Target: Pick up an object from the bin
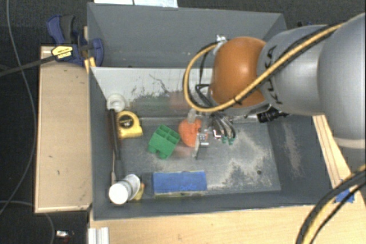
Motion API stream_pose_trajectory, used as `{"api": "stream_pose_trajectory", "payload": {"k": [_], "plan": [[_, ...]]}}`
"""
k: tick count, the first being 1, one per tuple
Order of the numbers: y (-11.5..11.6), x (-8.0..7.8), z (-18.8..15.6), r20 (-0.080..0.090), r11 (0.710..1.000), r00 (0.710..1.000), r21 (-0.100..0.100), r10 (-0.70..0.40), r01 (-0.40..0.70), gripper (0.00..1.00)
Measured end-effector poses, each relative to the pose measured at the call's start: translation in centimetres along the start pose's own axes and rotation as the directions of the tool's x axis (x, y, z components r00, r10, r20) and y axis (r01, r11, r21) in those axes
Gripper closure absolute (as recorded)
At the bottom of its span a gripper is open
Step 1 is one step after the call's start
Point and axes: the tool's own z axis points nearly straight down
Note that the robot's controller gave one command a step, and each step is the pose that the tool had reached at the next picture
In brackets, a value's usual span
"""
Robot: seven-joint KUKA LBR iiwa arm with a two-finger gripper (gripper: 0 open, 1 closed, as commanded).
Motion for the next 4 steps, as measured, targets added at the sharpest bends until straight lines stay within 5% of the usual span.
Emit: {"api": "stream_pose_trajectory", "payload": {"k": [1,2,4], "plan": [[-5.5,-2.5,3.0,0.009,0.996,0.996,-0.002,-0.091,0.091,1.00],[-5.5,-2.5,3.0,0.009,0.996,0.996,-0.002,-0.090,0.090,1.00],[-5.1,-1.4,-12.6,0.006,0.996,0.996,-0.002,-0.090,0.090,1.00]]}}
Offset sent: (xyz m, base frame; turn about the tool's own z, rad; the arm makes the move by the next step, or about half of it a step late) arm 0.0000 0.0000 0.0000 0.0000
